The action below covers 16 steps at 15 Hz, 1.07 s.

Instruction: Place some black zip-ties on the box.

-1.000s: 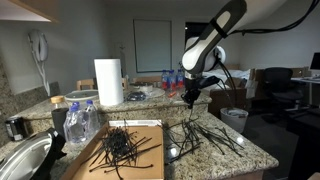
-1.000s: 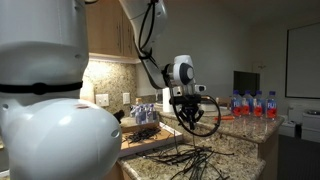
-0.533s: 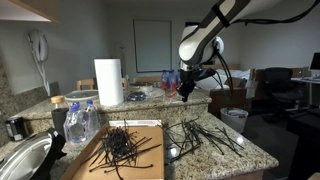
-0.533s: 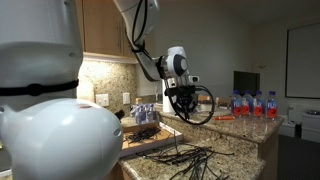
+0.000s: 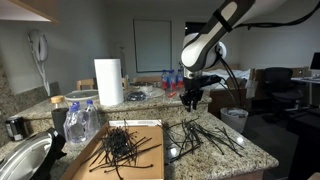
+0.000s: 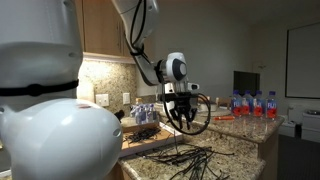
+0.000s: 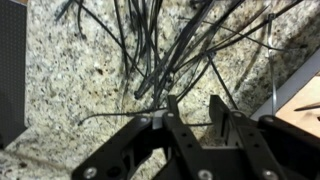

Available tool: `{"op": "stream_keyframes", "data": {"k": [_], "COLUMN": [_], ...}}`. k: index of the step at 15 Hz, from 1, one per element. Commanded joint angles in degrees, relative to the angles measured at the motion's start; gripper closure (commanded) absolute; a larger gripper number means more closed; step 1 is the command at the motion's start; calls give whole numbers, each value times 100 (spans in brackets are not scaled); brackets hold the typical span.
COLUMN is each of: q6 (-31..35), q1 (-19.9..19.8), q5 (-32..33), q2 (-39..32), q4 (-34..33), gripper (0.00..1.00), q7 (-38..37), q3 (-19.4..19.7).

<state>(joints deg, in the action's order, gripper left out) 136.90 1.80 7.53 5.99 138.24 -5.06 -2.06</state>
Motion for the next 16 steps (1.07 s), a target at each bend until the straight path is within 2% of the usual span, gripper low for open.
{"op": "stream_keyframes", "data": {"k": [1,3,6,11,13,16], "q6": [133,199,731,1579,1877,2358], "q1": [-163,-262,-408,-574,-543,-496], "q5": [94,150,269,813,697,178], "q2": [52,-35,-225,-834,-1073,-1392], "q4": [508,700,924,869,835,815], "gripper": [29,16,1,0,0,0], "q7": [-566,-890,-1229,-1634,-1514,-1247], "q3": [61,123,231,479,580,609]}}
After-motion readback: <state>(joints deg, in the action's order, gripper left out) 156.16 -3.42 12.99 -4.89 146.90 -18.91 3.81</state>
